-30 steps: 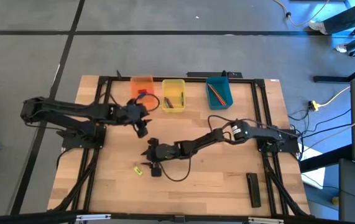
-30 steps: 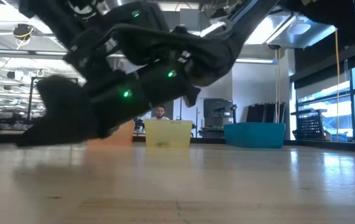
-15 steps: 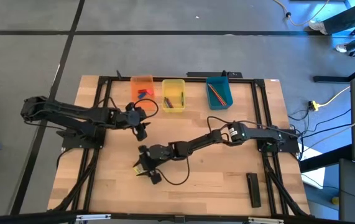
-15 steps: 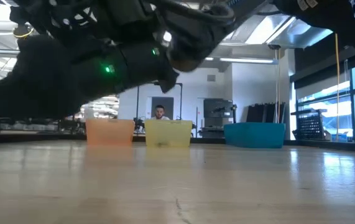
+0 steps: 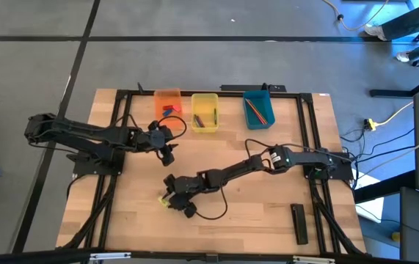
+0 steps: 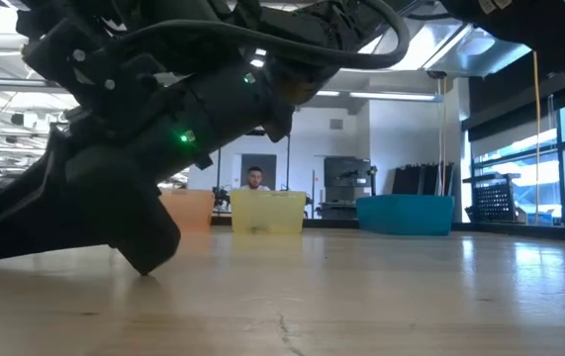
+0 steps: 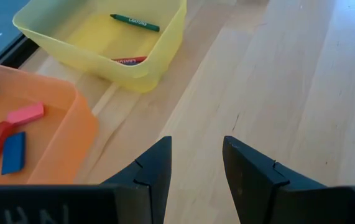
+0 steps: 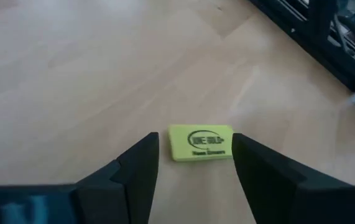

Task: Sort crayons/erasers/pens/pencils in bins
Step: Put the yellow eraser into the orange bin

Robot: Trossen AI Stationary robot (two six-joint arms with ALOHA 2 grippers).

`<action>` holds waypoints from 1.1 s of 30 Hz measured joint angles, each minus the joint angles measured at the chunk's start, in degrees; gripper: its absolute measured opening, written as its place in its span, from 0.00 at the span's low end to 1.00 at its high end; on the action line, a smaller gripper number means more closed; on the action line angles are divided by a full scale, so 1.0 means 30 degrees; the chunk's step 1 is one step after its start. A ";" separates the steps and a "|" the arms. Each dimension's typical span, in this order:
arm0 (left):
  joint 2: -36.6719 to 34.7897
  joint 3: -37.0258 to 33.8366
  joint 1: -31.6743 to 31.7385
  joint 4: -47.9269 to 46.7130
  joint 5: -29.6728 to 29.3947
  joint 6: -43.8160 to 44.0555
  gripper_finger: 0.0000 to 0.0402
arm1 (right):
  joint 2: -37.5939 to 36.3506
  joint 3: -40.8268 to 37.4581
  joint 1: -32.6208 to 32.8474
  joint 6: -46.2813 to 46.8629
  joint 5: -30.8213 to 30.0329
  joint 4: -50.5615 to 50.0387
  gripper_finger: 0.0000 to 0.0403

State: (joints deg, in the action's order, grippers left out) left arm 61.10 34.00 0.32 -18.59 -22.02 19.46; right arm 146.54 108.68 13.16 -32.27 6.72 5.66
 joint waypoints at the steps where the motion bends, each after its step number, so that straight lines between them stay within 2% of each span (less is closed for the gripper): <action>1: 0.0000 0.0000 0.0000 0.0045 0.0000 0.0000 0.34 | 0.0000 0.0000 -0.0067 0.0006 0.0010 0.0004 0.51; 6: 0.0000 0.0000 0.0000 0.0123 0.0000 -0.0007 0.34 | 0.0386 0.0051 -0.0173 0.0093 0.0694 0.0596 0.49; 9: 0.0000 0.0000 0.0000 0.0115 0.0000 0.0000 0.34 | 0.0869 0.0087 -0.0245 0.0254 0.1804 0.1414 0.44; 11: 0.0000 0.0000 0.0000 0.0108 0.0000 0.0000 0.34 | 0.1124 0.0102 -0.0224 0.0237 0.1792 0.1653 0.40; 19: 0.0000 0.0000 0.0000 0.0095 0.0007 0.0002 0.34 | 0.1198 0.0095 -0.0210 0.0446 0.0054 0.1048 0.24; 27: 0.0000 0.0000 0.0000 0.0079 0.0007 -0.0014 0.34 | 0.1195 0.0051 -0.0457 0.1094 -0.0066 0.0803 0.03; 31: 0.0000 0.0000 0.0000 0.0048 0.0009 -0.0015 0.34 | 0.0921 0.0014 -0.0435 0.1356 -0.0465 0.0721 0.02; 33: -0.0002 -0.0002 0.0000 -0.0020 0.0068 -0.0009 0.34 | 0.0501 -0.0012 -0.0386 0.1619 -0.1346 0.0126 0.01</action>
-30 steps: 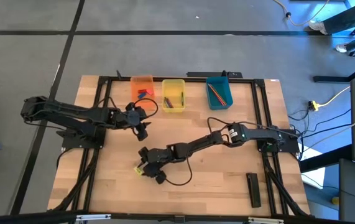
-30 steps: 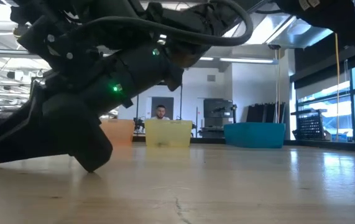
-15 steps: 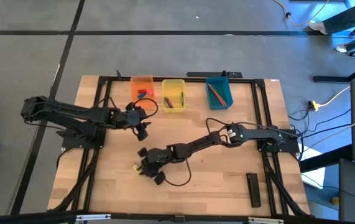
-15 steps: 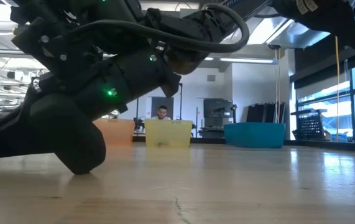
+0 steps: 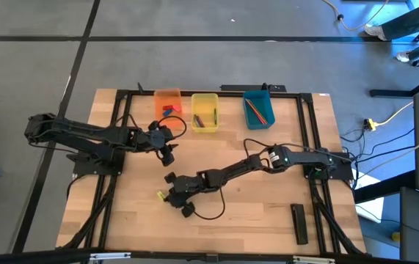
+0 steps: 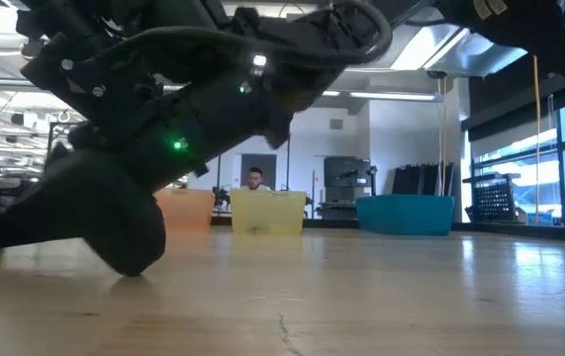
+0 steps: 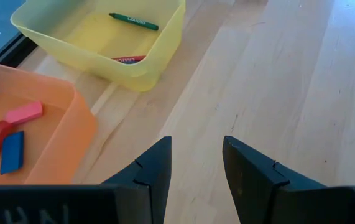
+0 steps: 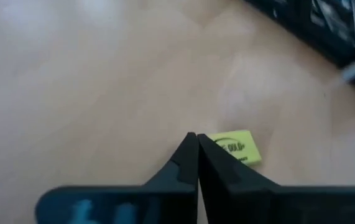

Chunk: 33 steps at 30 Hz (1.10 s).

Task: Sort crayons/erasers/pens/pencils in bins
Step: Put the yellow eraser into the orange bin

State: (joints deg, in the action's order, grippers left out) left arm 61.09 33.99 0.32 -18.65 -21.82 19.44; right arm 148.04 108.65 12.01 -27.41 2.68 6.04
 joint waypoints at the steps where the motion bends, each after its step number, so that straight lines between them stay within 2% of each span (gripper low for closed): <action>1: -0.0005 -0.0005 0.0000 -0.0003 0.0078 0.0000 0.34 | -0.0243 -0.0015 0.0001 0.0040 -0.0436 -0.0511 0.01; 8: -0.0748 -0.0020 0.0000 -0.0112 0.0166 -0.0166 0.34 | -0.2493 -0.0119 -0.0247 -0.1687 -0.3966 -0.5276 0.01; 16: -0.2739 -0.0020 -0.0465 -0.0096 0.0310 -0.1359 0.34 | -0.4689 -0.0511 -0.0674 -0.1500 -0.3230 -0.8483 0.01; 20: -0.3235 -0.0004 -0.1299 0.0021 0.0314 -0.1666 0.34 | -0.6735 -0.2262 -0.1217 -0.0747 -0.1611 -0.7791 0.01; 24: -0.3298 -0.0005 -0.2228 -0.0070 0.0833 -0.1854 0.34 | -0.9251 -0.5485 -0.1710 -0.0228 -0.1436 -0.5680 0.00; 28: -0.3056 -0.0005 -0.3215 -0.0118 0.1243 -0.2426 0.34 | -1.1461 -0.8635 -0.2280 0.1564 -0.1025 -0.3718 0.01; 33: -0.2896 -0.0005 -0.3665 0.0127 0.0877 -0.2708 0.34 | -1.1666 -1.1516 -0.2746 0.5274 0.1531 -0.0283 0.08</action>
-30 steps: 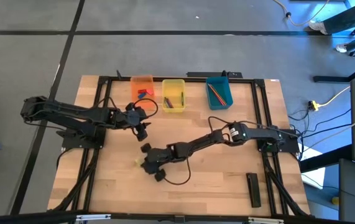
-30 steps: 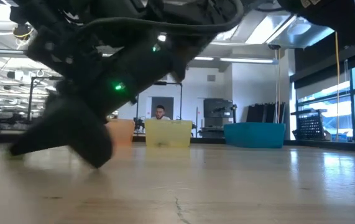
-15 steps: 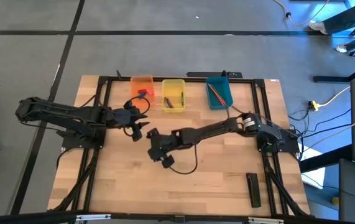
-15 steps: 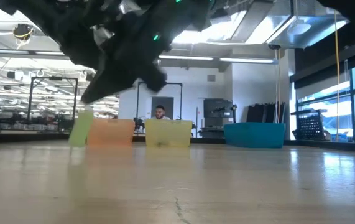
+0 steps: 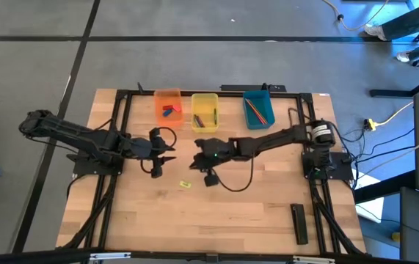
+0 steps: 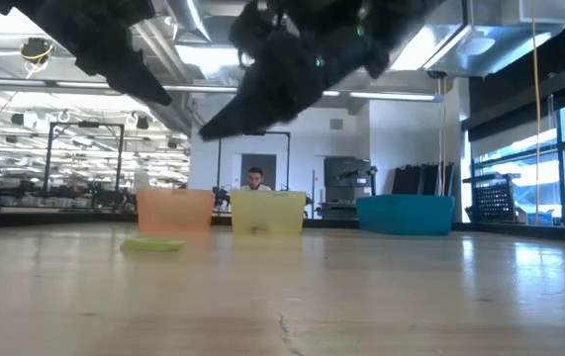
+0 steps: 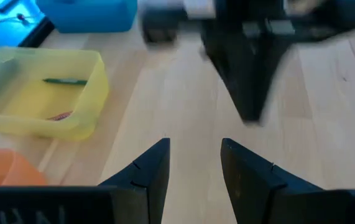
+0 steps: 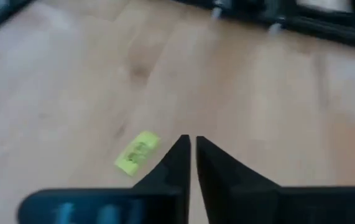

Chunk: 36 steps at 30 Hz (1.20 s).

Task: Sort crayons/erasers/pens/pencils in bins
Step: Put the yellow eraser into the orange bin

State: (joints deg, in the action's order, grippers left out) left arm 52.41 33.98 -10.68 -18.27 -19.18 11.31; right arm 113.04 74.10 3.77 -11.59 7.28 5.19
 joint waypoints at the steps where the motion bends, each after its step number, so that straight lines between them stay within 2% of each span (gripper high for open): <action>1: 0.0050 0.0000 0.0005 0.0139 -0.0145 -0.0009 0.34 | 0.0343 -0.0303 0.0068 0.0583 0.0180 0.1015 0.10; 5: 0.0064 0.0000 0.0058 0.0183 -0.1312 -0.0394 0.34 | 0.1549 -0.0637 0.0728 0.2693 -0.0055 0.2723 0.21; 12: 0.0064 0.0000 0.0058 0.0328 -0.2096 -0.0481 0.34 | 0.4095 0.1210 0.2014 0.3860 -0.1018 0.2304 0.45; 17: 0.0064 0.0000 0.0051 0.0326 -0.2096 -0.0474 0.34 | 0.5454 0.2094 0.2660 0.4008 -0.2554 0.1675 0.54; 21: 0.0064 0.0000 0.0051 0.0280 -0.2090 -0.0465 0.34 | 0.5650 0.2688 0.2620 0.5307 -0.3734 0.0384 0.51; 26: 0.0064 0.0000 0.0051 0.0322 -0.2096 -0.0463 0.34 | 0.5637 0.2688 0.2187 0.5853 -0.4340 -0.0597 0.40; 36: 0.0064 0.0000 0.0044 0.0322 -0.2089 -0.0452 0.34 | 0.5643 0.2718 0.1607 0.5650 -0.4400 -0.1353 0.24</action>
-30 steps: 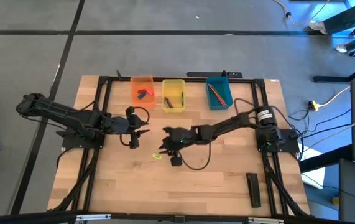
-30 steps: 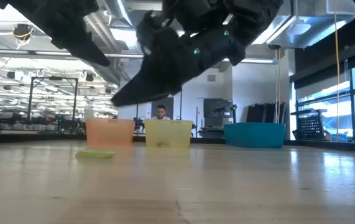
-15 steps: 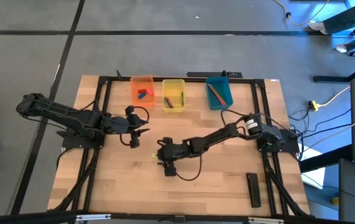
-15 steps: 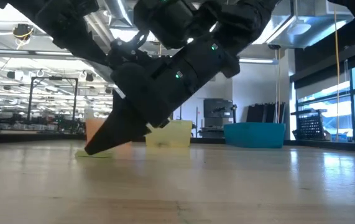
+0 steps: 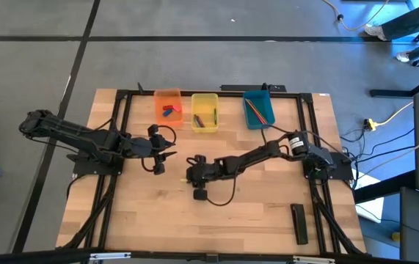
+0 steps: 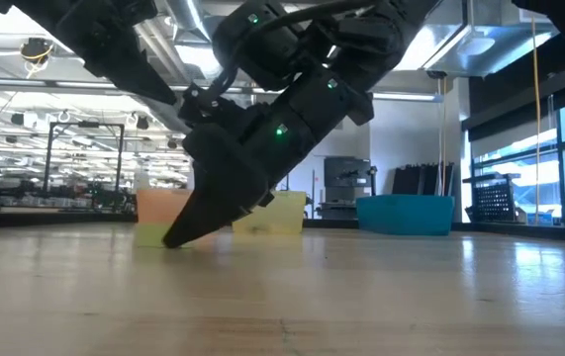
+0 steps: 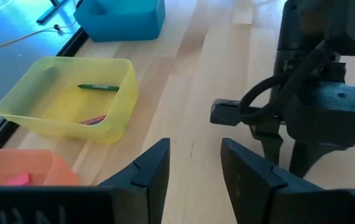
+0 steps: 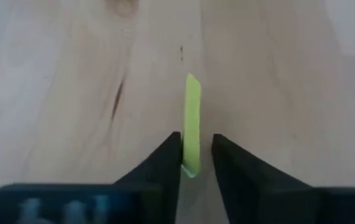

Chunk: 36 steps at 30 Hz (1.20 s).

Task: Sort crayons/erasers/pens/pencils in bins
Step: Put the yellow eraser into the orange bin

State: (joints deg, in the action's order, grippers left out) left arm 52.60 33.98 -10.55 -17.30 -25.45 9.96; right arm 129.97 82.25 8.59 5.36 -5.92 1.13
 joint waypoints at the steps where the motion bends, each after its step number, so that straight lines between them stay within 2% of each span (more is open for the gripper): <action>1: 0.0000 0.0000 0.0000 0.0000 0.0009 0.0001 0.34 | 0.0000 -0.0010 -0.0020 -0.0108 0.0065 -0.0002 0.20; 4: 0.0000 0.0000 0.0000 -0.0022 0.0498 0.0087 0.34 | -0.0004 -0.0022 -0.0055 -0.0572 0.0159 0.0003 0.07; 5: 0.0000 0.0000 0.0000 -0.0015 0.0849 0.0154 0.34 | -0.0069 -0.0042 -0.0055 -0.0775 0.0157 0.0005 0.05; 8: 0.0117 0.0000 -0.0025 0.0029 0.2026 0.0569 0.34 | -0.0387 -0.0093 -0.0062 -0.1028 0.0012 -0.0105 0.07; 11: 0.0518 0.0000 -0.0300 0.0138 0.2673 0.0663 0.34 | -0.1046 -0.0204 -0.0074 -0.2005 -0.1205 -0.1017 0.09; 14: 0.1256 0.0007 -0.0687 0.0135 0.3287 0.0648 0.34 | -0.1912 -0.0221 -0.0229 -0.2910 -0.2155 -0.1013 0.07; 21: 0.3358 0.0007 -0.1045 0.1958 0.3512 -0.1127 0.34 | -0.2853 -0.0166 -0.0587 -0.3494 -0.2157 -0.1335 0.06; 26: 0.4818 0.0007 -0.0541 0.3524 0.5292 -0.2010 0.34 | -0.3020 -0.0138 -0.0579 -0.3962 -0.2721 -0.1462 0.08; 31: 0.6142 0.0007 0.0325 0.3428 0.5238 -0.2025 0.34 | -0.3017 -0.0137 -0.0522 -0.4541 -0.2707 -0.1466 0.06; 36: 0.7141 0.0007 0.1068 0.3489 0.5281 -0.2025 0.34 | -0.3022 -0.0129 -0.0435 -0.4577 -0.2676 -0.1372 0.08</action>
State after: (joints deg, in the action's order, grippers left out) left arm 74.02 34.00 -7.34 -6.83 -9.61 3.88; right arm 120.91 81.87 7.28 -8.38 -13.95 -2.98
